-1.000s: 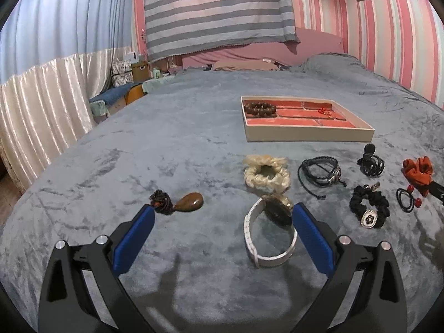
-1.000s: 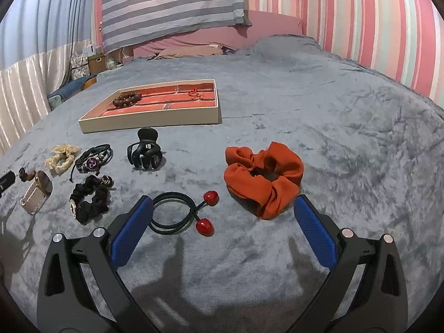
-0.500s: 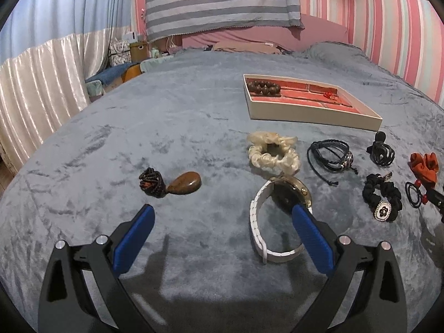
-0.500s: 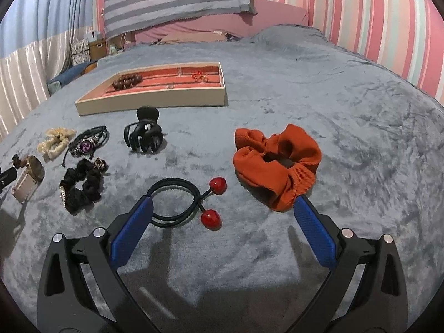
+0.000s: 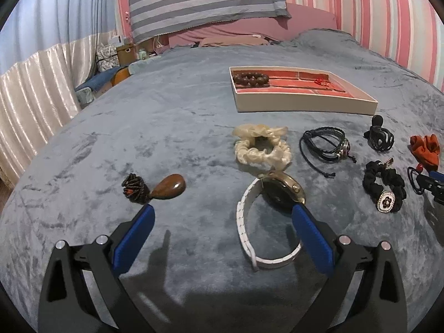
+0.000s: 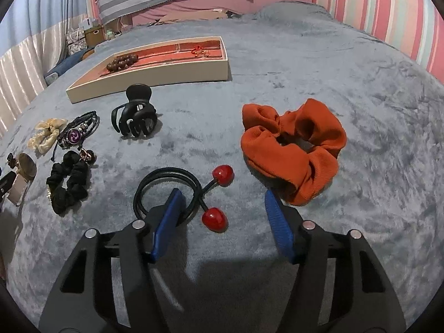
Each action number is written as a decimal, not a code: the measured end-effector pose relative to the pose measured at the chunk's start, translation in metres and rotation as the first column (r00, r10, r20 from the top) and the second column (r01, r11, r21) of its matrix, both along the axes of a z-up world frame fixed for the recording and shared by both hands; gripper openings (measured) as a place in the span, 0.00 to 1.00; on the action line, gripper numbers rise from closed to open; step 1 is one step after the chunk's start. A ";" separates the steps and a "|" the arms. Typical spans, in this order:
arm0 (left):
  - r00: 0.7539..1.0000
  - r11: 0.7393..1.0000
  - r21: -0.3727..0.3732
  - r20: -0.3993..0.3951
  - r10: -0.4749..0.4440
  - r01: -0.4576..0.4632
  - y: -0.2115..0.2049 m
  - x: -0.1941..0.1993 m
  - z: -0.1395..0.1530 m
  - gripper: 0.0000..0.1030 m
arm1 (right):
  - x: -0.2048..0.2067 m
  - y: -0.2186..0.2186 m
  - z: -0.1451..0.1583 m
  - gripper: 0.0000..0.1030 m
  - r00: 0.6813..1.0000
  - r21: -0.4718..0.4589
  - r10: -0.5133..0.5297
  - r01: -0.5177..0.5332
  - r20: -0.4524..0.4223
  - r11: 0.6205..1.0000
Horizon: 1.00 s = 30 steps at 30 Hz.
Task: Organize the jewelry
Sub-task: 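Grasp the white watch with the left tool while the right tool grasps the red-ball hair tie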
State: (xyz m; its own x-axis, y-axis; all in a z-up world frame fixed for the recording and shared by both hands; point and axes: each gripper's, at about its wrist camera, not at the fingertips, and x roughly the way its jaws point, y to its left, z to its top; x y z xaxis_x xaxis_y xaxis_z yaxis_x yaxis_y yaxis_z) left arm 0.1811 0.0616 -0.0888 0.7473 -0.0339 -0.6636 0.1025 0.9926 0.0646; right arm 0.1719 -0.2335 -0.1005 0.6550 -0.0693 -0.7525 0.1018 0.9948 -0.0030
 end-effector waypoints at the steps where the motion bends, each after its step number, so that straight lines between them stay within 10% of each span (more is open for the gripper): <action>1: 1.000 1.000 -0.009 -0.004 -0.002 0.002 0.001 0.001 0.000 0.94 | 0.000 0.001 0.000 0.59 1.000 -0.002 0.001 -0.001 -0.003 1.000; 7: 0.998 0.998 -0.068 -0.056 -0.019 0.015 0.008 0.013 -0.005 0.91 | 0.002 0.000 -0.001 0.55 1.000 0.004 0.004 -0.004 -0.010 1.000; 30: 0.991 0.995 -0.065 -0.098 -0.087 0.081 0.000 0.021 -0.015 0.20 | 0.007 0.013 -0.003 0.15 0.997 -0.017 0.076 -0.077 -0.016 0.997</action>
